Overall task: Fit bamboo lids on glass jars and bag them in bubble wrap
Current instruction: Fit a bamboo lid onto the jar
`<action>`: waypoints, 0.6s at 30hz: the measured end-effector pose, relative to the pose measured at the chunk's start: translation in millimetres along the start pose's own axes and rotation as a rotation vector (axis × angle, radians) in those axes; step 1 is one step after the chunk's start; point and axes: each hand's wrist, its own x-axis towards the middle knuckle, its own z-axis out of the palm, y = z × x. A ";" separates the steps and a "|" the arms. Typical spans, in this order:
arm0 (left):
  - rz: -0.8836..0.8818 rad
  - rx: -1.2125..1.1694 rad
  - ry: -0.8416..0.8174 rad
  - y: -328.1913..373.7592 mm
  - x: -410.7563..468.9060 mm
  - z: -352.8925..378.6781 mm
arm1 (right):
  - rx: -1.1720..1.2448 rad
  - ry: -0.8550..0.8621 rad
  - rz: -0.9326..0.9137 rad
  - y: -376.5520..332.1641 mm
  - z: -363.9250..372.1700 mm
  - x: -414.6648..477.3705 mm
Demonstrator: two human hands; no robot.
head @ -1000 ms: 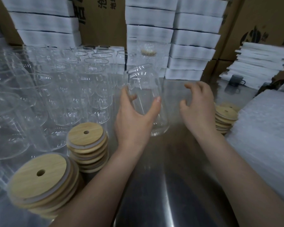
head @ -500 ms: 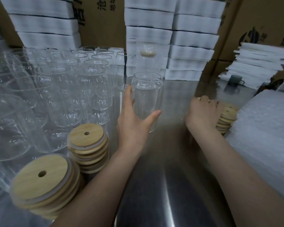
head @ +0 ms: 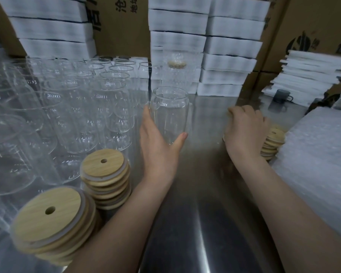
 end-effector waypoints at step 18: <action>0.611 0.254 0.014 30.8 -25.4 1.8 | 1.490 -0.333 0.495 -39.6 -20.3 -19.7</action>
